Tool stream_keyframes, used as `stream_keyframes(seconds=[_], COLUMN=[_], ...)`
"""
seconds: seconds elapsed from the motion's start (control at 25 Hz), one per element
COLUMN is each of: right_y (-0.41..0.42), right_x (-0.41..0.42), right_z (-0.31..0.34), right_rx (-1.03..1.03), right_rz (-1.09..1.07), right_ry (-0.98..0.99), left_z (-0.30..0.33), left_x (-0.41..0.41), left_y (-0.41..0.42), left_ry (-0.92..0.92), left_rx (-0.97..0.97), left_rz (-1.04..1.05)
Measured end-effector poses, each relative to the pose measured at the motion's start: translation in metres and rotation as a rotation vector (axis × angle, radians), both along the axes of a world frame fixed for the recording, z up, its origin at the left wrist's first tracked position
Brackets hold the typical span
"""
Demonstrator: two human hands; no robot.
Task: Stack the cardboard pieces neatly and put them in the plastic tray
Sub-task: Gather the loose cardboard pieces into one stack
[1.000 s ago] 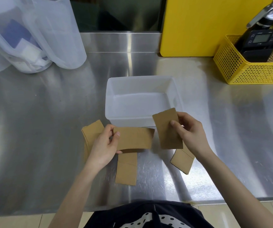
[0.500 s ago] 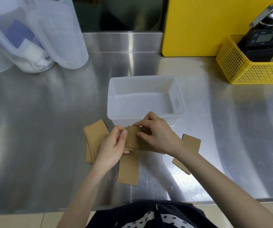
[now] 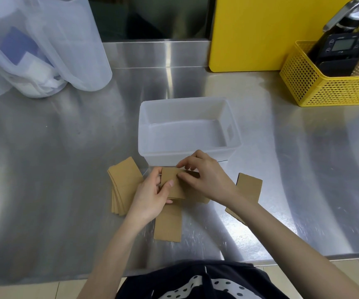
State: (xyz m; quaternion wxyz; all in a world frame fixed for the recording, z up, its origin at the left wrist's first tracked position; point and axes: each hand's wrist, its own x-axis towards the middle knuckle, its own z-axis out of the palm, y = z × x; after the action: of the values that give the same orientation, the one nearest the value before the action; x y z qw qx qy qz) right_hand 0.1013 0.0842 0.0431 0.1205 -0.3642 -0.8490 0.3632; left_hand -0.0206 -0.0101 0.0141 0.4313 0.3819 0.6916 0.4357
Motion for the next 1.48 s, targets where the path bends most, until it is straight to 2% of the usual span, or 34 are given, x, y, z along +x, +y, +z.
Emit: stream_keyframes(seconds=[0.24, 0.44, 0.56, 0.76, 1.04, 1.12, 1.28, 1.48], right_y=[0.018, 0.03, 0.032, 0.036, 0.031, 0.03, 0.028, 0.023], right_x=[0.053, 0.099, 0.108, 0.105, 0.1, 0.1, 0.098, 0.08], right_z=[-0.011, -0.033, -0.044, -0.048, -0.05, -0.048, -0.026, 0.016], right_rx=[-0.015, -0.131, -0.207, -0.222, -0.112, -0.16, -0.242, -0.224], right_rz=[-0.233, -0.456, -0.48, -0.533, -0.553, -0.515, -0.426, -0.368], right_ry=[-0.042, -0.368, -0.559, -0.632, -0.538, -0.43, -0.095, 0.113], left_z=[0.0, -0.001, 0.001, -0.001, 0.002, 0.003, 0.007, 0.008], left_x=[0.002, 0.007, 0.007, 0.007, 0.007, 0.007, 0.006, 0.001], left_y=[0.004, 0.008, 0.009, 0.009, 0.005, 0.004, 0.002, 0.0], left_ry=[0.024, 0.016, 0.011, 0.027, 0.013, 0.019, 0.012, 0.023], left_rx=[0.021, 0.041, 0.05, 0.032, 0.043, 0.048, 0.059, 0.049], left_rz=[0.032, 0.019, 0.001, 0.026, 0.037, 0.041, 0.07, 0.103])
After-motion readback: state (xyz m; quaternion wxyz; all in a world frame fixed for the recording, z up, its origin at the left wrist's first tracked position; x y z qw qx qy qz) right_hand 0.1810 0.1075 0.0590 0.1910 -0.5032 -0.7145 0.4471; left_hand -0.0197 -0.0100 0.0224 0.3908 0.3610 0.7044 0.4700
